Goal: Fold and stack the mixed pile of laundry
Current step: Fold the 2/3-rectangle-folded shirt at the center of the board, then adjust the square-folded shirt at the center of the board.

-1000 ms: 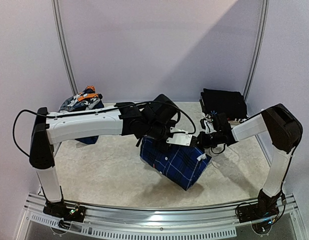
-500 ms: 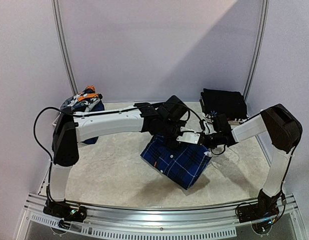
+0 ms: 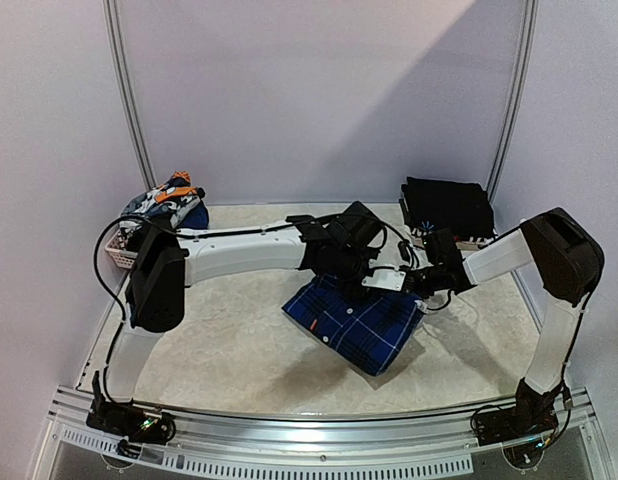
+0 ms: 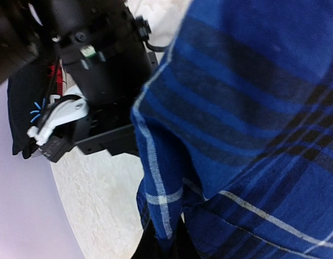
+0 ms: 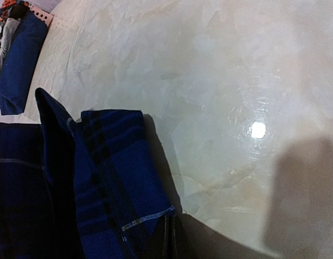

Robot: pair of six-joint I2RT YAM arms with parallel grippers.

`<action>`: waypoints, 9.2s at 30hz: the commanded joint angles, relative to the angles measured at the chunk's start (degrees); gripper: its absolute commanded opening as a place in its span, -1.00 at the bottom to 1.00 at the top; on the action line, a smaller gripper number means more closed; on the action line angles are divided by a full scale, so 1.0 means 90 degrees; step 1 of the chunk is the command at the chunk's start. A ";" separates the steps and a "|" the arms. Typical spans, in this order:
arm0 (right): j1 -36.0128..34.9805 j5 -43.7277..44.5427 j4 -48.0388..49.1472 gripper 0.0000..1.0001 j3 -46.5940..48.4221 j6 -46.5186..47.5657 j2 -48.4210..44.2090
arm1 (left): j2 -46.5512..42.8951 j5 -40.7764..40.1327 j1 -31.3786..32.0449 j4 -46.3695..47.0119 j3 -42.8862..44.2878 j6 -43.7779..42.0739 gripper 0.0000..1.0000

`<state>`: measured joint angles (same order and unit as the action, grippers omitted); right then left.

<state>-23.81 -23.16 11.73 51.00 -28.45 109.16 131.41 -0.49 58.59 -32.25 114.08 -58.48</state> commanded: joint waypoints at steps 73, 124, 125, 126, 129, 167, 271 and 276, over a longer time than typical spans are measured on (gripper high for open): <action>0.0191 0.2400 -0.1713 0.65 -0.1136 -0.0023 -0.3745 | -0.2139 -0.1296 -0.1355 0.3928 -0.3716 0.4292 0.71; -0.2794 0.0525 -0.0612 0.48 -0.1070 0.0487 -0.2952 | -0.5636 -0.0296 -0.0646 0.2043 -0.7411 0.7183 0.22; -0.2845 0.0468 -0.0604 0.44 -0.1026 0.0482 -0.2865 | -0.5624 -0.0276 -0.0636 0.2125 -0.7471 0.7203 0.22; -0.2898 0.0413 -0.0593 0.41 -0.0977 0.0484 -0.2755 | -0.5597 -0.0267 -0.0632 0.2235 -0.7537 0.7233 0.21; -0.2949 0.0409 -0.0534 0.30 -0.0843 0.0472 -0.2505 | -0.5463 -0.0199 -0.0622 0.2629 -0.7642 0.7333 0.17; -0.2392 0.0226 -0.0537 -0.29 -0.0409 0.0371 -0.1078 | -0.4007 -0.0387 -0.1118 0.3067 -0.7068 0.7331 0.07; 0.0017 -0.0967 -0.0539 -0.31 0.0813 0.0143 0.0211 | -0.1350 0.0806 -0.3495 0.2671 -0.3800 0.8166 -0.25; -0.0055 -0.0893 -0.0798 -0.25 0.0767 0.0188 -0.0525 | -0.2171 -0.0168 -0.3136 0.2396 -0.4015 0.7798 -0.22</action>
<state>-24.29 -32.18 7.60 58.61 -26.96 110.52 119.02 6.02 27.53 -9.06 79.18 14.74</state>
